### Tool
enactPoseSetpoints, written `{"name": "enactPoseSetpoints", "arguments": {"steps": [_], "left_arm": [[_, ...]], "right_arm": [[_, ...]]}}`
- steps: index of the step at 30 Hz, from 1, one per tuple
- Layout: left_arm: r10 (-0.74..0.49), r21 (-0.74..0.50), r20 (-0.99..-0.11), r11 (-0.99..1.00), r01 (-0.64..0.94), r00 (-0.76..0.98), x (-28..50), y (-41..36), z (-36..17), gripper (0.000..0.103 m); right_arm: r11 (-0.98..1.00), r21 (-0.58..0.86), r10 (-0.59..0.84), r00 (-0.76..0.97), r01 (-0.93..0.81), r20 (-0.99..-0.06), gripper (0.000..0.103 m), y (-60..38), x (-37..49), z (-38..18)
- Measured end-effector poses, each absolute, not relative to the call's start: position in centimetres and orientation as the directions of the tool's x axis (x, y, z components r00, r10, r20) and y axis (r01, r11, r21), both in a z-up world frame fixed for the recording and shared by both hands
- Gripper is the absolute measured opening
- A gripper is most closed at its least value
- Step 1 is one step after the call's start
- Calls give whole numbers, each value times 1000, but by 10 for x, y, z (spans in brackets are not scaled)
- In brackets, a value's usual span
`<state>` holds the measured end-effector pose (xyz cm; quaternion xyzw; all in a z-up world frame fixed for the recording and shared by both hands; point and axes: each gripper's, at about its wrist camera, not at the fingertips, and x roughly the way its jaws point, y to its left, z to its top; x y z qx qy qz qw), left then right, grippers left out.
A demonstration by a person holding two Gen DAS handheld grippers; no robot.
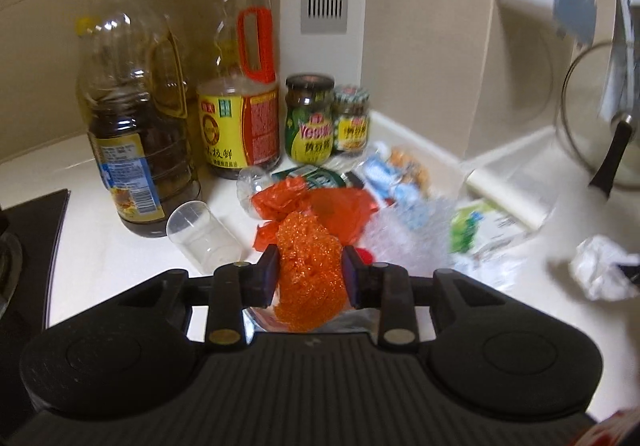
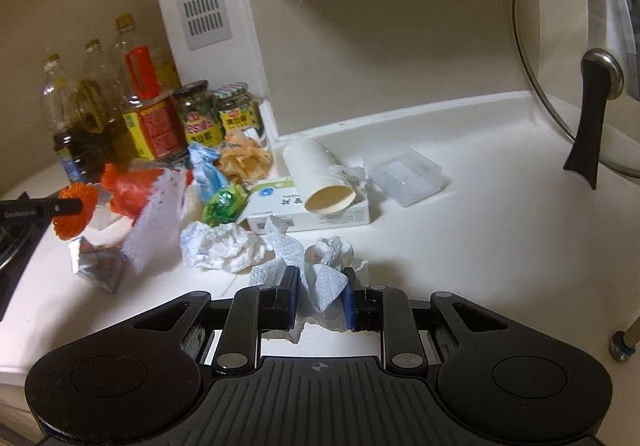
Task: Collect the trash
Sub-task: 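Grasp white crumpled tissue with the right tool while the left tool grasps the orange mesh bag, then carry the tissue and orange mesh bag down over the blue wastebasket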
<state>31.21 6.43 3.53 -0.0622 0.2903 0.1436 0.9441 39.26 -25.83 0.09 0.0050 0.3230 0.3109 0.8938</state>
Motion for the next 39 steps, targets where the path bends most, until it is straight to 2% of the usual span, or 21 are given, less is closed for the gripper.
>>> {"name": "enactPoseSetpoints", "arguments": {"steps": [8,16,20,27,39], "left_arm": [[200,-112,-587,940,-323,785,256,23,42,30],[52,-200,-654,950,-239,755,203,-2,17,30],[2,-199,-701,960,-198,713,181,-9,-7,30],[-81,-227,-788,960,-164,610,157,-7,-68,30],[-104,-223,-878,952,-208,467,170,-14,-143,30]], "right_arm": [[710,253,659,493,-658,-567,23,-247,366,2],[683,223,669,471,-696,-575,23,-235,292,9],[675,169,629,441,-718,-641,23,-220,248,-11],[666,76,507,375,-742,-776,23,-191,197,-80],[547,-8,367,248,-837,-897,23,-160,208,-168]]}}
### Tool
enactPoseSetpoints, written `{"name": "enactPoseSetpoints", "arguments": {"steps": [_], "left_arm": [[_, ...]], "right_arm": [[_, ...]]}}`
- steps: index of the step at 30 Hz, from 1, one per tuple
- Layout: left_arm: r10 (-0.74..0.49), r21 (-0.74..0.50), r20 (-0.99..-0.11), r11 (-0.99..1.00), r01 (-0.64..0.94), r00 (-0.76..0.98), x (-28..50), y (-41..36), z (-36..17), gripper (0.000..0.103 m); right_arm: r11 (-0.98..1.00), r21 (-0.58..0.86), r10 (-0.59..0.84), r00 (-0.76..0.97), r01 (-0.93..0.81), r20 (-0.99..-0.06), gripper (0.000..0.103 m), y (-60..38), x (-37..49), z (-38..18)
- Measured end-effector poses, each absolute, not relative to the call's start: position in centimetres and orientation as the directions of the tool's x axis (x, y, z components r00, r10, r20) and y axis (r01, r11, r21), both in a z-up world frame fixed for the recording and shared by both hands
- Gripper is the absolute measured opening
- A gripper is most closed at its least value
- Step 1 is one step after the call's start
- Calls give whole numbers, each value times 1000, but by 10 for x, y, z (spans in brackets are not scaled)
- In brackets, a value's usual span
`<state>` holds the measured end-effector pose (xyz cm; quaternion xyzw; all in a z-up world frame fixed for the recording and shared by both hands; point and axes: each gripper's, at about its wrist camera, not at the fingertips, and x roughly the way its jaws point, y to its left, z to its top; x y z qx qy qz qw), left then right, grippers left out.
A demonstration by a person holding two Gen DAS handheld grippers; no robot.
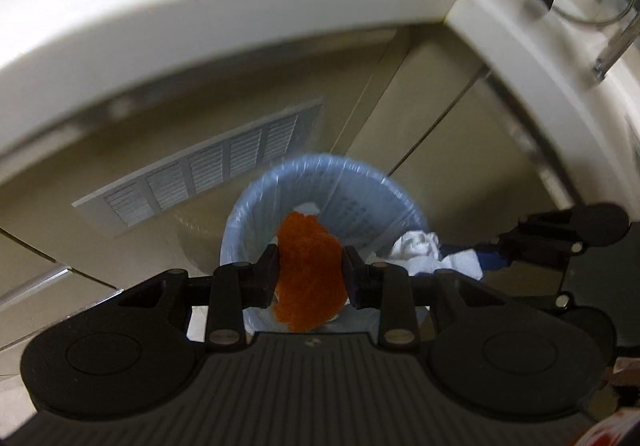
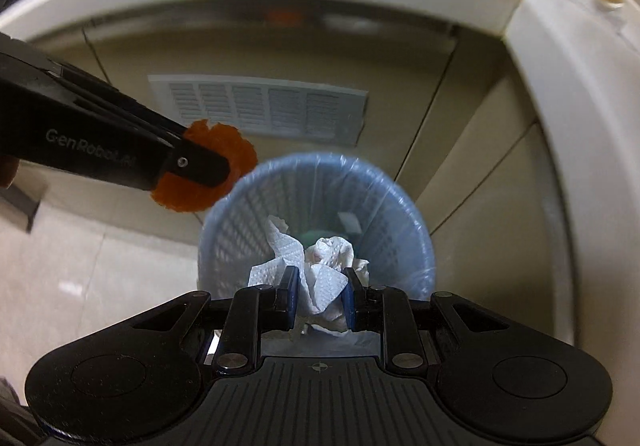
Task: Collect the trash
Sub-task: 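Carry the tissue and orange mesh bag down over the blue wastebasket, then open the left tool to drop the mesh bag while the right tool releases the tissue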
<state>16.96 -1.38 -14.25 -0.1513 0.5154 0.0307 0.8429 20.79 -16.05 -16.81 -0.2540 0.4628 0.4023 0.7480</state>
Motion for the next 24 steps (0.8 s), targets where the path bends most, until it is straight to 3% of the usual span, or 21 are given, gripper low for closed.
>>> {"name": "enactPoseSetpoints", "arguments": {"steps": [10,20,24], "left_arm": [[-109,-213,-913,949,-232,392,189,-17,-182,31],[-125,-225,-913,948,-224,388,203,-19,-188,32],[-115,-224,-908,946,-235,402,207,-19,-186,68]], "right_arm": [[547,-16,310,220,-837,-925,23,-157,216,-206],[575,-10,295,218,-818,-931,23,-160,224,-215],[577,-6,296,216,-817,-931,23,-160,224,-216]]}}
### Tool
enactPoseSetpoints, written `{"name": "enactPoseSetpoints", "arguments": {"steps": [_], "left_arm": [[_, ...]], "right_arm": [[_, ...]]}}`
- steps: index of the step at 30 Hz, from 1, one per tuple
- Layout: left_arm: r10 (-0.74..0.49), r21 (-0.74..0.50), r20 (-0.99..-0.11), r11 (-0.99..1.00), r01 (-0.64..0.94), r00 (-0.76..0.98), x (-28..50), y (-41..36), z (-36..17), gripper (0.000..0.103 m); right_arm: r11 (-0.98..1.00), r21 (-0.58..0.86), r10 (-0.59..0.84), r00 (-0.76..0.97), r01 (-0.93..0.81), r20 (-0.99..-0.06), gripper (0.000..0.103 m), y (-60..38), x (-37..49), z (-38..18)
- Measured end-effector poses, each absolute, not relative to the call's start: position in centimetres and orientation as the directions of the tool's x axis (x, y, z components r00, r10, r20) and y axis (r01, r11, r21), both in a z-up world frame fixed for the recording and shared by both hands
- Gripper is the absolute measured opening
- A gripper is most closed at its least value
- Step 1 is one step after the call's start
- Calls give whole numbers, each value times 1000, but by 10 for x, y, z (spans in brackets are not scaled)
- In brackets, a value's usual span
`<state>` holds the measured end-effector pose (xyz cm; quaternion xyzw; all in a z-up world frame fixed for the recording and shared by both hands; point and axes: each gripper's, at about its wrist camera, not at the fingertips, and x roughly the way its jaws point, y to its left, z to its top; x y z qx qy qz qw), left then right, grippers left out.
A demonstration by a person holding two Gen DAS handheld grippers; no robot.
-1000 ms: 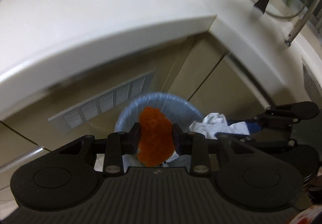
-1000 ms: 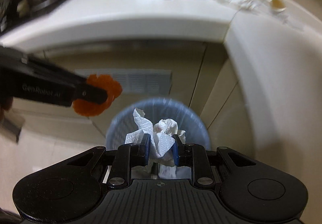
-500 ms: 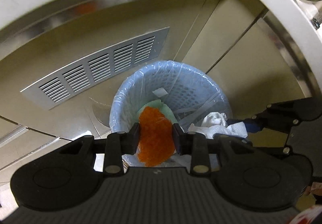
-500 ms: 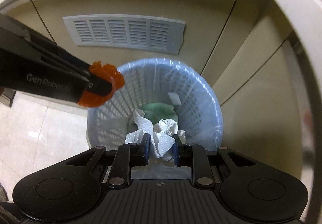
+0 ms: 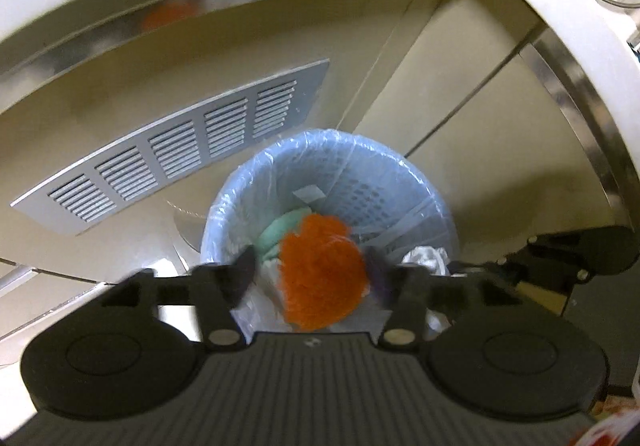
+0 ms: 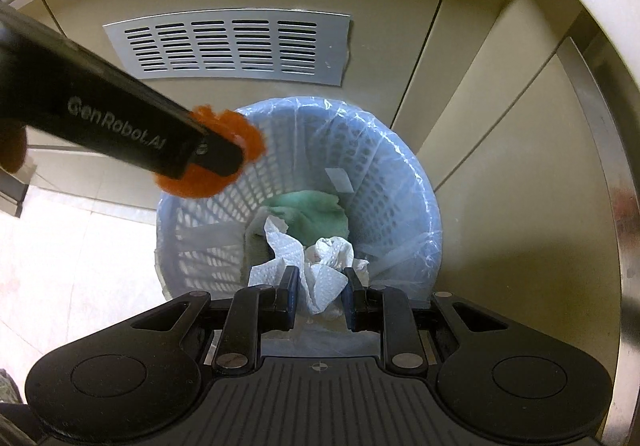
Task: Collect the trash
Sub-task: 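Open the left tool to drop the mesh bag while the right tool releases the tissue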
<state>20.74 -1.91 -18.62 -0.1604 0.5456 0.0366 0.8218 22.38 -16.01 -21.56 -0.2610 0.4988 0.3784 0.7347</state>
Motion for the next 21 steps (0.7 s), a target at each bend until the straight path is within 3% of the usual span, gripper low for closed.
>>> {"name": "enactPoseSetpoints", "arguments": {"steps": [21], "left_arm": [[-78,-217,-905,931,-294,419,185,-2,-175,70]], "right_arm": [[579,13,327,218,-815,-919,23,-154,225,-210]]}}
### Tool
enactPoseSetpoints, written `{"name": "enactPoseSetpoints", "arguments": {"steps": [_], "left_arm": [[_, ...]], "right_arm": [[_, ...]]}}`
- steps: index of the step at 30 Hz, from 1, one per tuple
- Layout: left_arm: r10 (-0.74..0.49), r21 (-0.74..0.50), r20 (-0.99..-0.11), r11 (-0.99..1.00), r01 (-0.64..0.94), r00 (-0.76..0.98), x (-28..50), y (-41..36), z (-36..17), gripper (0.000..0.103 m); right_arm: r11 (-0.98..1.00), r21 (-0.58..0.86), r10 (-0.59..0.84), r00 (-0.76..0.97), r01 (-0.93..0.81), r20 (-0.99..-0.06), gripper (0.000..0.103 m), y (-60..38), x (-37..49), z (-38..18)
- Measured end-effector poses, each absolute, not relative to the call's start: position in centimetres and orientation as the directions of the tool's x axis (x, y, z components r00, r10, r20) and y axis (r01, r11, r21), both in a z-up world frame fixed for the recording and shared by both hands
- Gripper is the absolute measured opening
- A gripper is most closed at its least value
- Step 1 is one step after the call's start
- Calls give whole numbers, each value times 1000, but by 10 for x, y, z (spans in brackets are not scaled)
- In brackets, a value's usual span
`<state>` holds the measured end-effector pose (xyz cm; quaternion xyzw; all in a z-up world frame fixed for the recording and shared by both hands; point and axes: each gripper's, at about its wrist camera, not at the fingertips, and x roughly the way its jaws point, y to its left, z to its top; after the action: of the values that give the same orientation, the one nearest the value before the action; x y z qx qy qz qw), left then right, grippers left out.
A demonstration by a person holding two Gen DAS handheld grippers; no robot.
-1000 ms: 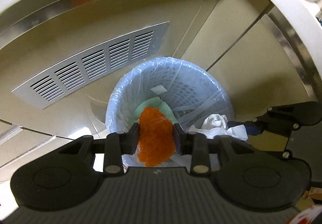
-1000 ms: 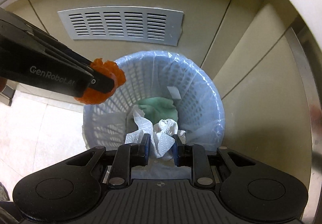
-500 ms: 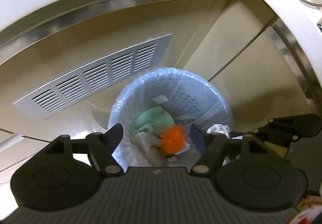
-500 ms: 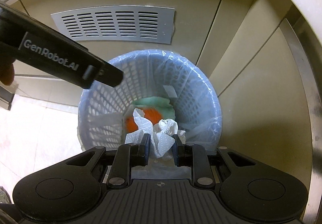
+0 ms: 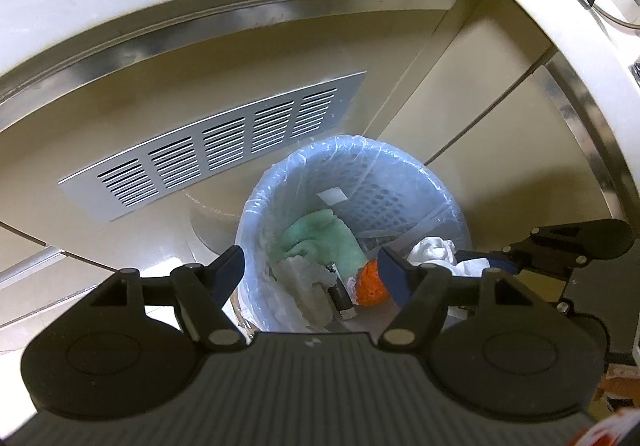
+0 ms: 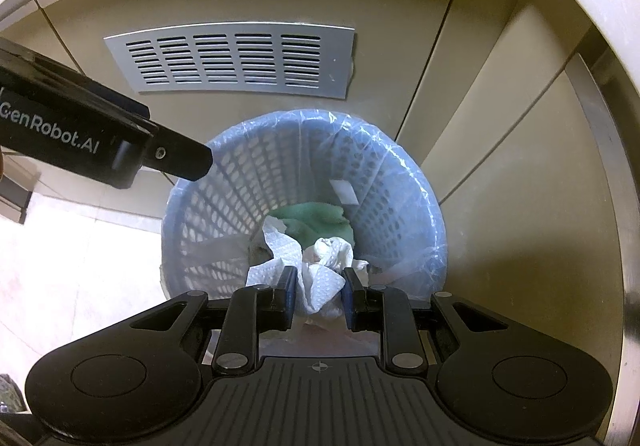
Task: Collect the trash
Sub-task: 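Open the left tool to drop the mesh bag while the right tool releases the tissue, then raise both open tools back up toward the counter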
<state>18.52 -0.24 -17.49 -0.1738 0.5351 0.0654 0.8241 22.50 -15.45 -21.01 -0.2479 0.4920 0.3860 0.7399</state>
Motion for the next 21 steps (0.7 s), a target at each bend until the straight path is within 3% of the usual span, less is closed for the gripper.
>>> {"name": "enactPoseSetpoints", "arguments": {"steps": [2,4,21], "left_arm": [[-73,-215,-904,929,-301,420,183,-1,-173,70],[-64,-209,-905,928,-309,420,181,1,-172,70],[-49,-208,-901,921,-329,431,166,9,-163,70]], "right_arm": [[577,25,348,218,-817,-912,28,-154,226,-209],[582,32,362,224,-813,-905,67,-155,226,-207],[577,33,359,217,-816,-908,69,-153,218,-204]]}}
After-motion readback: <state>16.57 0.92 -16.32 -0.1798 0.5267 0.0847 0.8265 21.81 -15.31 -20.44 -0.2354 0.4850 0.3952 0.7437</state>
